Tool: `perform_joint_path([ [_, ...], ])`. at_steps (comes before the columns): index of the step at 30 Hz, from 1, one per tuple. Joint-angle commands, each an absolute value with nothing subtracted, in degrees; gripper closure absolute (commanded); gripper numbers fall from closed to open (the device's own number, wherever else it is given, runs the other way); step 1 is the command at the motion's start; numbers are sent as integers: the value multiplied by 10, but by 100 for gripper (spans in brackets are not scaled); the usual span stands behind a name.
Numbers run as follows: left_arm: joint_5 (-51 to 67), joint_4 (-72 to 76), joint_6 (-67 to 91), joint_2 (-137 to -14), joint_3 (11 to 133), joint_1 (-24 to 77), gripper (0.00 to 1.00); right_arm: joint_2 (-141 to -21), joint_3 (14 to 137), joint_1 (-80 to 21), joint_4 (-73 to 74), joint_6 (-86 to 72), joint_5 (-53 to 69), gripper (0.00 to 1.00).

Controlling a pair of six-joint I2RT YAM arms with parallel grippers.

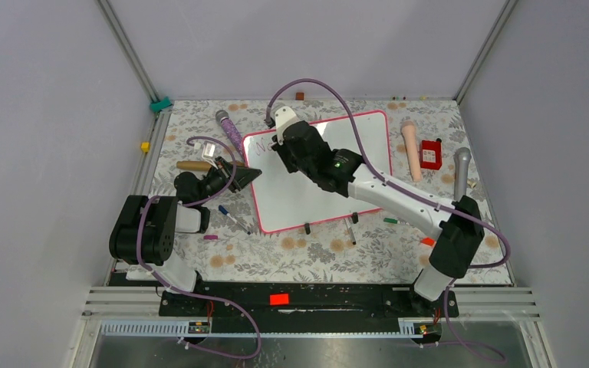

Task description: Write a sentence on the whiteboard

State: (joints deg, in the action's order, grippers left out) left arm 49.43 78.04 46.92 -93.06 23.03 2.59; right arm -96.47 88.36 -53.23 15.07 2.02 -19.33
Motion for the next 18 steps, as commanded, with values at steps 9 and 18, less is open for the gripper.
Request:
perform_joint_path([
  [9, 501, 803, 423, -922, 231, 34, 100, -913, 904, -521, 154, 16, -186, 100],
  [18, 502, 802, 422, -921, 231, 34, 100, -945, 919, -515, 156, 19, -188, 100],
])
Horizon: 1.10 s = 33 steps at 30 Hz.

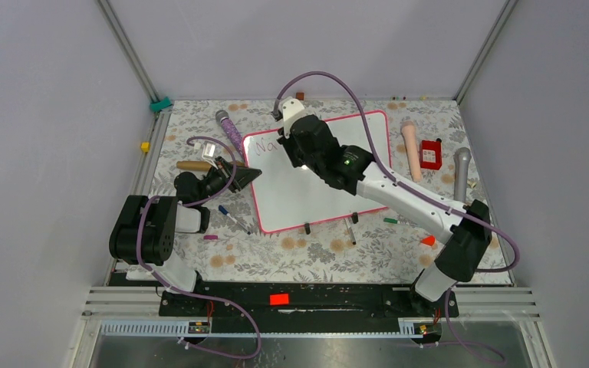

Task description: Write a sentence on the whiteboard

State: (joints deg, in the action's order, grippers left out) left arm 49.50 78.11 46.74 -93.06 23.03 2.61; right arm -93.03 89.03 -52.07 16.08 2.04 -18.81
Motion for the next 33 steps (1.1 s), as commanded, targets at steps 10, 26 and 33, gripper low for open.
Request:
perform_joint_path([
  [10, 501, 798, 419, -920, 232, 34, 100, -967, 937, -513, 155, 21, -188, 100],
  [26, 501, 797, 418, -920, 232, 33, 100, -979, 937, -507, 156, 22, -188, 100],
  [33, 501, 797, 418, -920, 232, 34, 100, -964, 915, -507, 156, 19, -189, 100],
])
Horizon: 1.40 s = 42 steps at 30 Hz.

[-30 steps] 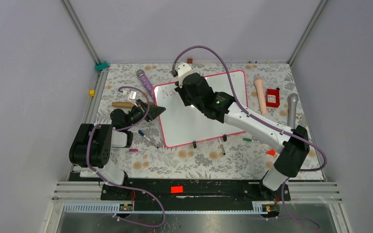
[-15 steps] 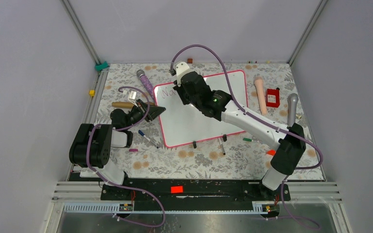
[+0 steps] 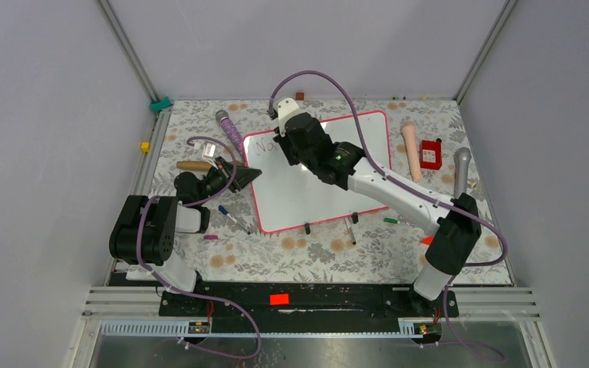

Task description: Write a sentence on the whiteboard

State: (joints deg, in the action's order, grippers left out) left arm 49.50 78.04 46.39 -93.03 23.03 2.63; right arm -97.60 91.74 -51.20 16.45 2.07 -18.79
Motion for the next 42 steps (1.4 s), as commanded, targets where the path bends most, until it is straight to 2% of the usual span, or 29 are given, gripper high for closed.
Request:
perform_joint_path([
  [1, 501, 797, 418, -919, 231, 34, 100, -960, 910, -507, 156, 17, -189, 100],
  [13, 501, 794, 415, -915, 230, 34, 100, -933, 861, -507, 156, 4, -178, 100],
  [42, 501, 792, 413, -917, 231, 34, 100, -981, 929, -494, 156, 21, -195, 100],
])
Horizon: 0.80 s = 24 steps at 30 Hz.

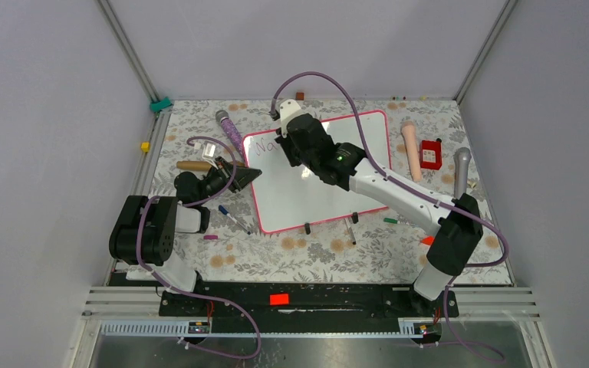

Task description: Write a sentence on the whiteboard

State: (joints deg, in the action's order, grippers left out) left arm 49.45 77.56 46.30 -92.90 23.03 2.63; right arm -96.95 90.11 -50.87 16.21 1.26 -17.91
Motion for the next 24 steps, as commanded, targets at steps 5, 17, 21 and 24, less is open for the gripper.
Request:
perform_joint_path([
  [5, 501, 791, 413, -916, 231, 33, 100, -980, 932, -490, 157, 20, -197, 100],
  [17, 502, 791, 414, -916, 232, 34, 100, -934, 912, -489, 153, 16, -162, 100],
  [21, 502, 795, 417, -919, 232, 34, 100, -911, 906, -487, 153, 15, -153, 100],
  [24, 503, 795, 417, -918, 232, 33, 100, -903, 899, -485, 151, 12, -154, 100],
])
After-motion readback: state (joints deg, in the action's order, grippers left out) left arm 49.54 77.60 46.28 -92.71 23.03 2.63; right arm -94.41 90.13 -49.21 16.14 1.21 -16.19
